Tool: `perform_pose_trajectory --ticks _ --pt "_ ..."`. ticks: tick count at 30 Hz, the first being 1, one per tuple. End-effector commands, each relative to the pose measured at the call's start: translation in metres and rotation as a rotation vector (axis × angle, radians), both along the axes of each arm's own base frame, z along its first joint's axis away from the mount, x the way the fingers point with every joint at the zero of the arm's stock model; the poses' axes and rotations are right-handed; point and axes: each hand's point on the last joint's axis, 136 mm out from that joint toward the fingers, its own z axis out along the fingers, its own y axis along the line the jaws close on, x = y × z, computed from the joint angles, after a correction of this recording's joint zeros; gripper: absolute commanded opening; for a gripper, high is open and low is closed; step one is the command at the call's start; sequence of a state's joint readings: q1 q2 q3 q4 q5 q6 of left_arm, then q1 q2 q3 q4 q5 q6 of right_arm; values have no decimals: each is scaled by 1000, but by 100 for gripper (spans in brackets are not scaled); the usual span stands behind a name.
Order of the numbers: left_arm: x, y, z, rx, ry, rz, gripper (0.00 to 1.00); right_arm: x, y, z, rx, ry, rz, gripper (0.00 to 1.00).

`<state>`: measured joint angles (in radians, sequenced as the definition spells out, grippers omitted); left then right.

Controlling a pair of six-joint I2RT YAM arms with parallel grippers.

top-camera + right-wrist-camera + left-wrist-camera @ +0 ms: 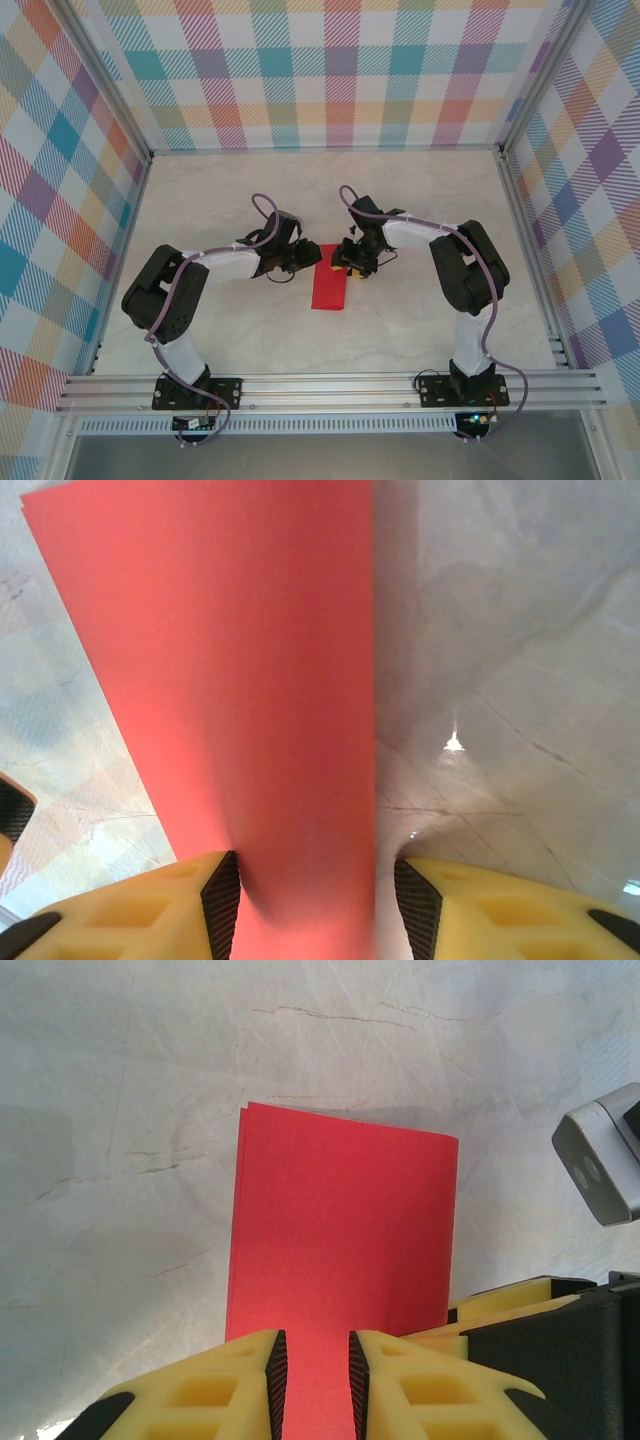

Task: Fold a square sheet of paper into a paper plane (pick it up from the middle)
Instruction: Hold the square sheet of paper at the center of the table.

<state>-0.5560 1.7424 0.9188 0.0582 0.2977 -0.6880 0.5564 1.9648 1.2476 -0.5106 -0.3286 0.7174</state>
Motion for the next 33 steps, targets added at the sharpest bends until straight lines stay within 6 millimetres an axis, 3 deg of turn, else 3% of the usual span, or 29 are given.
perform_pose_trajectory --ticks 1,33 --pt "-3 -7 2 -26 1 -21 25 -16 -22 -55 -155 56 19 50" --pt "-9 -19 -23 -51 88 -64 11 -23 -28 -72 -219 76 49 50"
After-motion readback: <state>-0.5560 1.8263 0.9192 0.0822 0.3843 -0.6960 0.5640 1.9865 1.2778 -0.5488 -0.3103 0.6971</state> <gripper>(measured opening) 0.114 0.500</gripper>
